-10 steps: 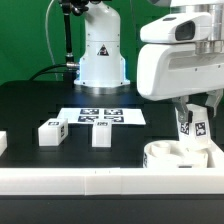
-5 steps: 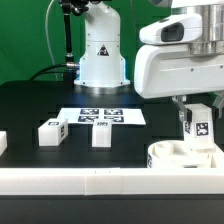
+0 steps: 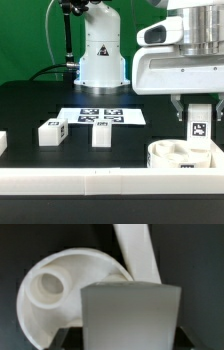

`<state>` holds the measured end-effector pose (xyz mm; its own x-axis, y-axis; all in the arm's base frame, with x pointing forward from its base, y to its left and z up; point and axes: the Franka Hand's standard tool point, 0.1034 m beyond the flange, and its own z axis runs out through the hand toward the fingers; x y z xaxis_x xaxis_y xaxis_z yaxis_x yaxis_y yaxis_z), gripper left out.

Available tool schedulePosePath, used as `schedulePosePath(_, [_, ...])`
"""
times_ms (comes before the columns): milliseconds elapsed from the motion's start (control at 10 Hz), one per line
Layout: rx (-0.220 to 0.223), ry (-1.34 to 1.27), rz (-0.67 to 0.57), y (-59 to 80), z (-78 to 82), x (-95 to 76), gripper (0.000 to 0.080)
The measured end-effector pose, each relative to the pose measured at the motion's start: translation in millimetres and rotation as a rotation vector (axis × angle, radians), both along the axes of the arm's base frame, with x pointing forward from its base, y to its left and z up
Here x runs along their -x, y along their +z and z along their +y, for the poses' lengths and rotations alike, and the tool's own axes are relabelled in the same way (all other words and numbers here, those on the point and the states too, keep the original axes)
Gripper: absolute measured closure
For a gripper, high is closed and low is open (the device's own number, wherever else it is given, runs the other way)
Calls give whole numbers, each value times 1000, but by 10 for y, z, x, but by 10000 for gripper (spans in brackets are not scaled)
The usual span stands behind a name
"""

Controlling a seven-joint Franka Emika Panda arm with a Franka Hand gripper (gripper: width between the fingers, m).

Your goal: Assemble stool

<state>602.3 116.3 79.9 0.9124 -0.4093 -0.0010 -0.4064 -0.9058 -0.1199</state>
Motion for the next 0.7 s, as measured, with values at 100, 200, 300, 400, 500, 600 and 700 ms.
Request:
schedulePosePath(100, [-12,-92,9,-1,-5,0,461])
schedulePosePath(200, [-24,-201,21,-2,-2,7,461])
schedulePosePath(300, [-34,-339,38,-9,16,22,461])
schedulePosePath(400, [-35,-437,49,-13,37,28,461])
schedulePosePath(500, [-36,-511,56,-13,43,25,461])
schedulePosePath(600, [-46,-592,67,-14,40,22,461])
schedulePosePath(700, [-55,-634,75,-15,36,21,461])
